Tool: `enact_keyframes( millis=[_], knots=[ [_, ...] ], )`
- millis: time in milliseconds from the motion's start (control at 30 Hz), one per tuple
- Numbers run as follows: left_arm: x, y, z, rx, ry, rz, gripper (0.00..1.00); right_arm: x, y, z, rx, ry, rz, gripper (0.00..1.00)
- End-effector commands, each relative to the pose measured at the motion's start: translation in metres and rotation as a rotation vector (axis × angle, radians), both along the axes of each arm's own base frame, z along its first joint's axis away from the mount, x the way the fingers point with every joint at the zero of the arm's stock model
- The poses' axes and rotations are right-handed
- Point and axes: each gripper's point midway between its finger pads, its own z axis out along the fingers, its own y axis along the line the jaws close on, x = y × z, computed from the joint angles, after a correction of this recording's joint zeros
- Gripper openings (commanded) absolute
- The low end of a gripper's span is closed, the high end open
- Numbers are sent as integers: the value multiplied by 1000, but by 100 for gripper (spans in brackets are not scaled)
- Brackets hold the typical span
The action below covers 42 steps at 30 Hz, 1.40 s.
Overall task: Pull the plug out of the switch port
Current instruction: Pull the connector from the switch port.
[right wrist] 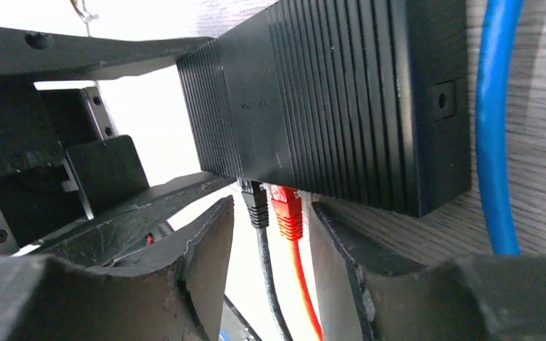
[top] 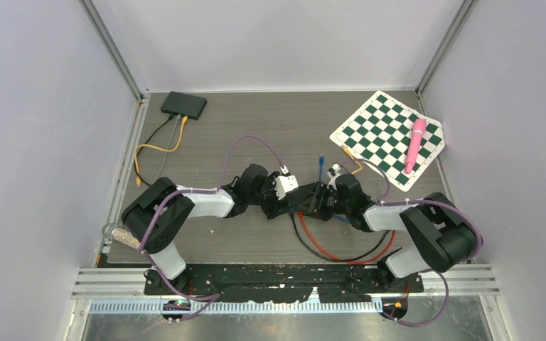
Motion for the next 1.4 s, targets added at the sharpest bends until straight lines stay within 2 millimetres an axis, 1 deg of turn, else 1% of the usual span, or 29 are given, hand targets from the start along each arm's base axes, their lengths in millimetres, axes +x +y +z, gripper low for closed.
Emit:
enact_keyframes(
  millis=[0,67,267,300,333,367,433,767,833,900,967,1100,1167,1200,1267,1300,1367],
  knots=[
    [-9,15,-22,72,62,18,54,11,-3,-9,70,45,-171,50],
    [-9,14,-21,70,61,16,53,11,-4,-13,96,55,-198,47],
    [-9,13,-21,69,65,12,53,10,-13,-30,61,81,-251,45],
    [-9,13,-21,69,67,12,53,11,-12,-30,66,77,-249,44],
    [-9,13,-21,72,69,11,53,11,-11,-32,65,85,-248,41],
    [-9,13,-22,75,71,11,53,12,-9,-30,81,76,-244,38],
    [-10,14,-22,78,73,10,52,12,-8,-30,93,73,-243,36],
    [-12,13,-23,75,79,0,52,15,-10,-30,72,55,-242,34],
    [-12,13,-23,76,82,-3,52,16,-9,-29,74,50,-237,27],
    [-13,13,-24,80,84,-3,52,16,-8,-29,72,45,-230,24],
    [-12,13,-24,79,85,-4,52,15,-8,-28,70,38,-216,23],
    [-11,13,-24,81,78,2,52,9,-9,-30,58,37,-195,25],
    [-11,13,-24,80,75,2,52,8,-10,-29,65,29,-196,30],
    [-11,13,-24,78,74,0,52,8,-10,-28,69,27,-198,37],
    [-12,12,-24,75,83,-8,52,8,-10,-29,69,30,-202,44],
    [-13,10,-23,70,88,-16,52,11,-8,-28,70,29,-201,45],
    [-16,8,-24,66,106,-33,52,12,-7,-33,54,41,-198,46]
  ],
)
